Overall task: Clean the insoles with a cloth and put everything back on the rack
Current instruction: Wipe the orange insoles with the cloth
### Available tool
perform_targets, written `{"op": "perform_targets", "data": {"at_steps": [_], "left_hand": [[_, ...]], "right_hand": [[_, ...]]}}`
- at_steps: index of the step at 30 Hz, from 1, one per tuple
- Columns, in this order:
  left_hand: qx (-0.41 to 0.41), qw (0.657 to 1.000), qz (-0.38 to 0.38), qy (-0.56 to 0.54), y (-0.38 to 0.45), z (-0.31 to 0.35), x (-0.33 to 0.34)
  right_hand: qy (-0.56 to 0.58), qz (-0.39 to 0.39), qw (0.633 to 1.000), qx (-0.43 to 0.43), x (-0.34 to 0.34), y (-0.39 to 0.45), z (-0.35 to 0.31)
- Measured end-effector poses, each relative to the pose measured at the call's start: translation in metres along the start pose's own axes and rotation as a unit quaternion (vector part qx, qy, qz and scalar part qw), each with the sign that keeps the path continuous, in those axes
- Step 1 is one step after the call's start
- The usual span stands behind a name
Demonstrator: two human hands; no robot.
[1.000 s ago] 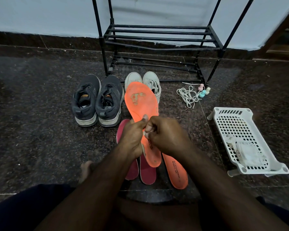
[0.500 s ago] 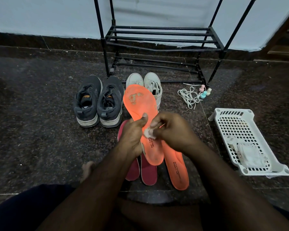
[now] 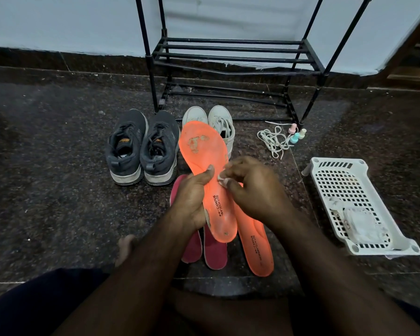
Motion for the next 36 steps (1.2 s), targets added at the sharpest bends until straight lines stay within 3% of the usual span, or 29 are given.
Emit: {"op": "perform_targets", "data": {"at_steps": [6,10,16,19,21,24,26,29,32,36], "left_hand": [[-0.051,0.998,-0.001,-0.038,0.000,-0.007,0.001],[-0.068,0.997,0.005,-0.041,-0.002,-0.009,0.002],[-0.050,0.999,0.012,0.008,0.002,-0.005,-0.003],[-0.043,0.999,0.010,-0.014,0.000,-0.004,-0.001],[-0.048,0.998,0.005,-0.034,-0.001,-0.005,0.001],[-0.055,0.998,-0.004,-0.032,0.001,-0.005,0.001],[-0.050,0.998,0.001,-0.028,0.001,-0.003,0.001],[-0.042,0.999,0.009,-0.007,0.003,-0.004,-0.001],[-0.023,1.000,0.015,0.006,0.002,-0.006,-0.002],[-0.005,1.000,0.025,0.010,-0.001,-0.003,0.000]], "right_hand": [[0.011,-0.028,0.999,0.027,0.007,-0.002,0.000],[-0.039,-0.037,0.997,0.052,0.017,-0.002,0.002],[-0.014,-0.153,0.987,0.039,0.031,-0.010,-0.008],[0.044,-0.060,0.994,0.076,0.015,-0.006,0.000],[0.002,-0.028,0.996,0.087,0.013,-0.004,0.003],[-0.058,-0.100,0.990,0.087,0.028,-0.007,-0.003],[-0.030,-0.143,0.986,0.082,0.036,-0.010,-0.006],[0.041,-0.126,0.986,0.101,0.032,-0.008,-0.007],[0.020,-0.085,0.991,0.104,0.028,-0.007,-0.011],[0.003,-0.186,0.979,0.084,0.041,-0.015,-0.018]]}}
Point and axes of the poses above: each hand's wrist, its own y-axis towards the middle knuckle, its own x-axis out of the palm, z = x × y, the point moved 7 cm from there along y, towards the middle knuckle, and after that the axes turned 4 degrees about -y, right-handed, at the moved point
